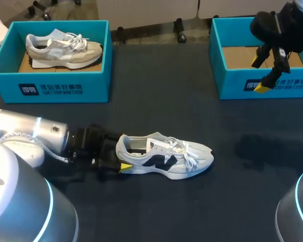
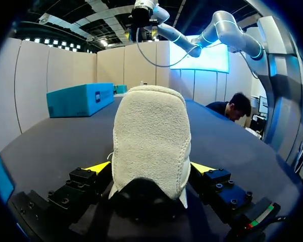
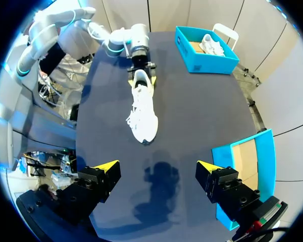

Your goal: Take the shoe out of the shoebox, open the shoe tongue, remove and reinsert the insole, then place the shoe into the shoebox

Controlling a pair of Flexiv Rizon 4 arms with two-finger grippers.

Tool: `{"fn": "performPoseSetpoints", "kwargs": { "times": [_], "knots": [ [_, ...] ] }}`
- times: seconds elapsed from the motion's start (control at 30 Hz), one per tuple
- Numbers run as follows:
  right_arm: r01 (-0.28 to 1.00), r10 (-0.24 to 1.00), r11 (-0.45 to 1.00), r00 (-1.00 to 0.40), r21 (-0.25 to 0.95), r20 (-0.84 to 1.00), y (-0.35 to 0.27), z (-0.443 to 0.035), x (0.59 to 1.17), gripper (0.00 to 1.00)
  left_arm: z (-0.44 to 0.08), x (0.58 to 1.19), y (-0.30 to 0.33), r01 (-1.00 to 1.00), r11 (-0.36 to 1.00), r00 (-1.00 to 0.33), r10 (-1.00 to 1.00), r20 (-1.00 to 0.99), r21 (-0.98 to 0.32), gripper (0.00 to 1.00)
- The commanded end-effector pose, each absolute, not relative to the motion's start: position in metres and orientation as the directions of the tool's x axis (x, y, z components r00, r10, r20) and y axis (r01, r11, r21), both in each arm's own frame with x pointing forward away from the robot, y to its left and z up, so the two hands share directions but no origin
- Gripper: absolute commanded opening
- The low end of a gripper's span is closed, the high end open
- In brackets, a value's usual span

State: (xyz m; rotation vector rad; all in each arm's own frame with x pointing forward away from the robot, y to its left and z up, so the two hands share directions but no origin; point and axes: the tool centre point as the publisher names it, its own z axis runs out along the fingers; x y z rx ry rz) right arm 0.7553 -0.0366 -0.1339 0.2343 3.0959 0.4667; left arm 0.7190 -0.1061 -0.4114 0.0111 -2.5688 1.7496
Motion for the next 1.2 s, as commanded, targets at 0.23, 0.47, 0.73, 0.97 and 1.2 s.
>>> {"fn": "performPoseSetpoints", "kwargs": {
  "times": [0.23,0.47,0.73,0.97,1.2],
  "knots": [
    [0.147,0.147,0.946,-0.989,0.29,0.024,-0.0355,-0.1341,0.7574,1.0,-0.4171,0.7171,-0.1153,-0.034,0.378,-0.999,-0.005,0.034,-0.925,1.0],
    [0.147,0.147,0.946,-0.989,0.29,0.024,-0.0355,-0.1341,0.7574,1.0,-0.4189,0.7155,-0.1152,-0.04,0.379,-0.999,-0.011,0.039,-0.925,0.24],
    [0.147,0.147,0.946,-0.989,0.29,0.024,-0.0355,-0.1341,0.7574,1.0,-0.4172,0.7153,-0.1092,-0.044,0.373,-0.999,-0.044,0.03,-0.927,0.0],
    [0.147,0.147,0.946,-0.989,0.29,0.024,-0.0355,-0.1341,0.7574,1.0,-0.416,0.7167,-0.1074,-0.045,0.368,-0.997,-0.069,0.021,-0.929,0.0],
    [0.147,0.147,0.946,-0.989,0.29,0.024,-0.0355,-0.1341,0.7574,1.0,-0.4152,0.7166,-0.108,-0.044,0.372,-0.998,-0.062,0.023,-0.927,0.0]
  ]
}}
